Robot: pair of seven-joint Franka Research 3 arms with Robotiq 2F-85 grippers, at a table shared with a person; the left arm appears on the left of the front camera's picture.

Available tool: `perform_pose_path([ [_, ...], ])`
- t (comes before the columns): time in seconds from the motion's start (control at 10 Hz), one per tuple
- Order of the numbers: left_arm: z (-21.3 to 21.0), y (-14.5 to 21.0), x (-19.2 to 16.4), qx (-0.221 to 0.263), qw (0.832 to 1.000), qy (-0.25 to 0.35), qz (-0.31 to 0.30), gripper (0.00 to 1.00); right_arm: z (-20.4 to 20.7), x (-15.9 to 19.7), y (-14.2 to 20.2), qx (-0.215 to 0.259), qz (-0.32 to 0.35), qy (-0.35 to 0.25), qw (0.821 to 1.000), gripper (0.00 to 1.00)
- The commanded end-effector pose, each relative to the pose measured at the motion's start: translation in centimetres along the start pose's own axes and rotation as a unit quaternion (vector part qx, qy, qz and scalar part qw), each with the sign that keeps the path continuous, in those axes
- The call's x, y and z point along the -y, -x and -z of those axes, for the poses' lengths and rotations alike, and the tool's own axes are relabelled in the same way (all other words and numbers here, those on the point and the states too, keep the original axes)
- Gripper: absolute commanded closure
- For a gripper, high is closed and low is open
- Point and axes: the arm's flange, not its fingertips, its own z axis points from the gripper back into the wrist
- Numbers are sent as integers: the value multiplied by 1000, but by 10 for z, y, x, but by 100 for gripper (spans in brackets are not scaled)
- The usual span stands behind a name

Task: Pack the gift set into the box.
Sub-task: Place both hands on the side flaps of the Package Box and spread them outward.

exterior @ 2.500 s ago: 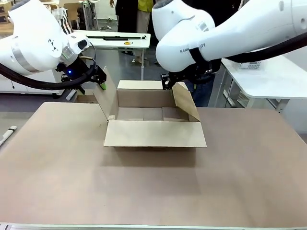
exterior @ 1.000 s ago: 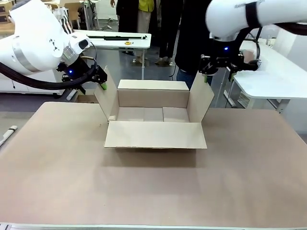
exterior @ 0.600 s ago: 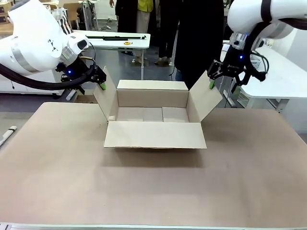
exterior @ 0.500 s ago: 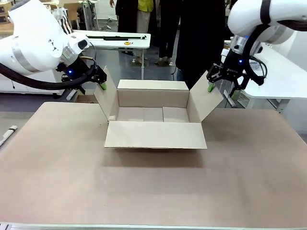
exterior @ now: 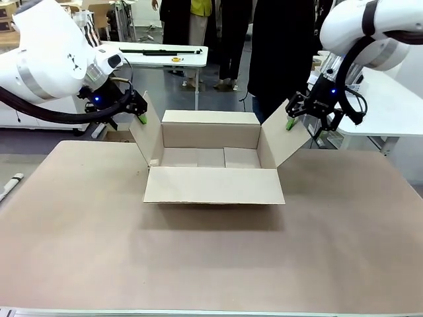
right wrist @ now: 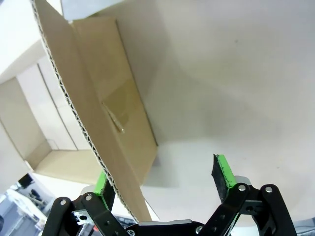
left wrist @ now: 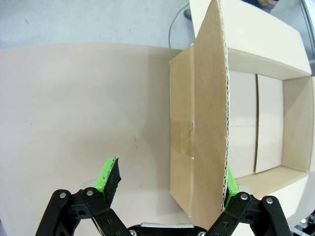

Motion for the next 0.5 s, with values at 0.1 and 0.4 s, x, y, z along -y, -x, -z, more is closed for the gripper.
perform_pose_path([
  [0.1, -2, 0, 0, 0, 1000, -7, -4, 0, -6, -8, 5, 4, -9, 12, 1000, 0],
  [0.4, -2, 0, 0, 0, 1000, -7, -4, 0, -6, -8, 5, 4, -9, 12, 1000, 0],
])
